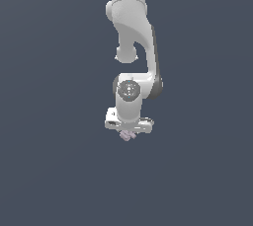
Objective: Pick up the object and move it to a goal position.
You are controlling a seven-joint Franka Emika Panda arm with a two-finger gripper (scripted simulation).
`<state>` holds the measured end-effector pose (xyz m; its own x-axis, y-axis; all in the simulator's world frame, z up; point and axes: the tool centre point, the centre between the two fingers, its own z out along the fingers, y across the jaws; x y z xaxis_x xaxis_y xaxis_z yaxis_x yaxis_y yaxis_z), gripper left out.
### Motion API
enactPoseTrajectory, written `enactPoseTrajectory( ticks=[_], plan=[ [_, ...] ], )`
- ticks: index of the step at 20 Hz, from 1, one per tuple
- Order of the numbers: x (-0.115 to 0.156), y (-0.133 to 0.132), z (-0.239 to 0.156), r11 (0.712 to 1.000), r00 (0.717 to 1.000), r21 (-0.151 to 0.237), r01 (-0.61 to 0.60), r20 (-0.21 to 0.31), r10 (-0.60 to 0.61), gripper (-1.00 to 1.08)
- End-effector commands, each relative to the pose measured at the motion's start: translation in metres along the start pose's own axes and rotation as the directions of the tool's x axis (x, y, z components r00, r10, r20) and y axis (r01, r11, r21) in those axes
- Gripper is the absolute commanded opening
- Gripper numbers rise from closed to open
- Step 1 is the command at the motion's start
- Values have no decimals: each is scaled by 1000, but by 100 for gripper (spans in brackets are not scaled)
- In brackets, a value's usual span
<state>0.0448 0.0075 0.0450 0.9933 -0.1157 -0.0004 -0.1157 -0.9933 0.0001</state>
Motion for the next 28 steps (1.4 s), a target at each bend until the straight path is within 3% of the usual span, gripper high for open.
enactPoseTrajectory(
  ticks=[1, 12, 28],
  plan=[
    [-1, 2, -6, 1000, 1000, 0, 0, -1, 0, -100],
    [-14, 31, -69, 1000, 1000, 0, 0, -1, 0, -100],
    [-47, 109, -244, 1000, 1000, 2, -1, -1, 1, -100]
  ],
)
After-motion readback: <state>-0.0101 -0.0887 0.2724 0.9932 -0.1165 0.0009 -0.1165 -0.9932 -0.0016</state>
